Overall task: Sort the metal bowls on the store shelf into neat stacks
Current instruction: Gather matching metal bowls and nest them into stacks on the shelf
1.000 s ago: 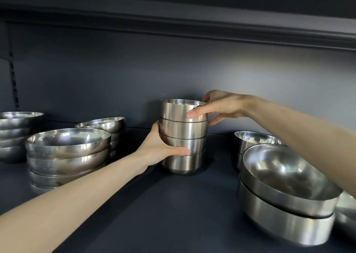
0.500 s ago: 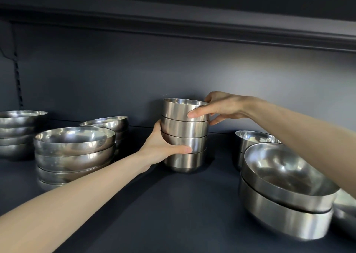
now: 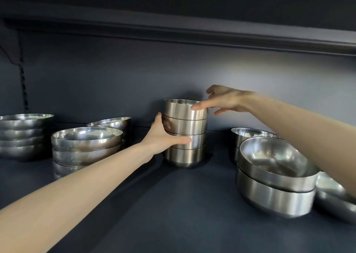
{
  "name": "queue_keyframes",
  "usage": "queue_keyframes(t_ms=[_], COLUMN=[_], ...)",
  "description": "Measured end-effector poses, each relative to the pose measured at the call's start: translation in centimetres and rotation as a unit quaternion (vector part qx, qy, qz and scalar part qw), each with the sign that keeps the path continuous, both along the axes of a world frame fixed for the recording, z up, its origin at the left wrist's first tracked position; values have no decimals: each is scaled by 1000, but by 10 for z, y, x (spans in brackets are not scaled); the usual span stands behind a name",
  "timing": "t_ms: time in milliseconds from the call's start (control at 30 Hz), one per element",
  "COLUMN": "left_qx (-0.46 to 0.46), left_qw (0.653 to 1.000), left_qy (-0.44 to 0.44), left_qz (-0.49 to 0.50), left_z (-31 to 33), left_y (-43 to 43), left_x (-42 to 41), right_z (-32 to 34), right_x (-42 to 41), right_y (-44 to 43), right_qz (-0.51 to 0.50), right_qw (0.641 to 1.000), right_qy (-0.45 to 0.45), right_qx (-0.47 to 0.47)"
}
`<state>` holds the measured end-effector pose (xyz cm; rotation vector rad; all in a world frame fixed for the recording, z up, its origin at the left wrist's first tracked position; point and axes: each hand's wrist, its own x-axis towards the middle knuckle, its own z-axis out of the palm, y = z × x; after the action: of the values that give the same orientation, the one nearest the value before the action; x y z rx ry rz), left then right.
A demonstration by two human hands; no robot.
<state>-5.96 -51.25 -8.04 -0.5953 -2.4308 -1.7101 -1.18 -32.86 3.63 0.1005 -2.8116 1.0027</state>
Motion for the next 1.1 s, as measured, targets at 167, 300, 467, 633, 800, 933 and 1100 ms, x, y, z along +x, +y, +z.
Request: queue_keyframes(t_ms=[167,300,467,633,800,933,1100], left_qx=[-6,-26,-48,-76,-98,-91,-54], left_qw=[997,989,987,989,991,993,997], left_qy=[77,138,152,113,40,-11,-28], left_qz=[30,38,-8,-58,-80,-72,-44], left_z=[18,33,53,47,24,8,-7], left_y=[-7,-8,13,53,85,102,112], left_x=[25,49,76,102,128,148,167], right_z=[4,10,17,9,-13,-36,-55], right_x=[23,48,80,109,124,128,128], right_y=[9,20,49,92,130,146,155], right_qz=[-25,-42,-59,-60,-36,3,52], right_qw=[997,994,992,992,995,998,998], right_qy=[58,81,87,84,59,31,21], right_qx=[32,68,72,73,65,63,41])
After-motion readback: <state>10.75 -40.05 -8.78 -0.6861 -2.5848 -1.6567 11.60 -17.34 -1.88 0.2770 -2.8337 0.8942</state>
